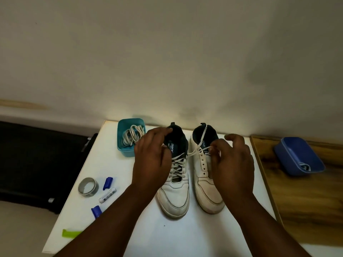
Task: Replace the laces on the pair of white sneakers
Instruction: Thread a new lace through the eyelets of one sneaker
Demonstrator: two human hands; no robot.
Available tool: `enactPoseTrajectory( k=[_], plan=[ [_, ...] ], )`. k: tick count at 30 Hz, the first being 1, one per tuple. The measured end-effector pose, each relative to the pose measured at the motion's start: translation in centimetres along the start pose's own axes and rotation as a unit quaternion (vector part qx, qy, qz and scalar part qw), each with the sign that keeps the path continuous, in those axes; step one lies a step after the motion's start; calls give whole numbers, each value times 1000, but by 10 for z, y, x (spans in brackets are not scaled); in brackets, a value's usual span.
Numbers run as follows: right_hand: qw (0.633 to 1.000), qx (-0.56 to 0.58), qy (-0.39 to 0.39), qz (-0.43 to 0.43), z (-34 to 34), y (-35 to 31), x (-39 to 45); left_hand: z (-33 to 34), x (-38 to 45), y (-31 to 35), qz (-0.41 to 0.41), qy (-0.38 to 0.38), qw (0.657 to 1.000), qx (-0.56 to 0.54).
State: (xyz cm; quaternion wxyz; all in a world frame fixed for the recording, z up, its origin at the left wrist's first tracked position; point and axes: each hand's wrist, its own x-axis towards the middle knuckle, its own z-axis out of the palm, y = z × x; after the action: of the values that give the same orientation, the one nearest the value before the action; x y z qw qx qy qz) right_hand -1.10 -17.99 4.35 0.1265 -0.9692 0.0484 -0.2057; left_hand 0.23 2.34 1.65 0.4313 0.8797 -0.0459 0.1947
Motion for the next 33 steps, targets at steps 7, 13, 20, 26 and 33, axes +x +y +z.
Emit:
enactPoseTrajectory(
  k=[7, 13, 20, 26, 33],
  plan=[
    [944, 269, 34, -186, -3, -31, -8, 2, -10, 34, -89, -184, 949, -240],
    [904, 350, -47, -241, -1, -35, -14, -5, 0, 34, -321, -196, 819, -433],
    [931, 358, -33, -61, 7, -41, -14, 0, -6, 31, -204, -92, 934, -277],
    [895, 433, -103, 16, 19, -47, -14, 9, -20, 24, -128, -139, 967, -170],
    [813, 551, -97, 162, 17, -49, -13, 2, -16, 23, -97, -119, 988, -22]
  ],
)
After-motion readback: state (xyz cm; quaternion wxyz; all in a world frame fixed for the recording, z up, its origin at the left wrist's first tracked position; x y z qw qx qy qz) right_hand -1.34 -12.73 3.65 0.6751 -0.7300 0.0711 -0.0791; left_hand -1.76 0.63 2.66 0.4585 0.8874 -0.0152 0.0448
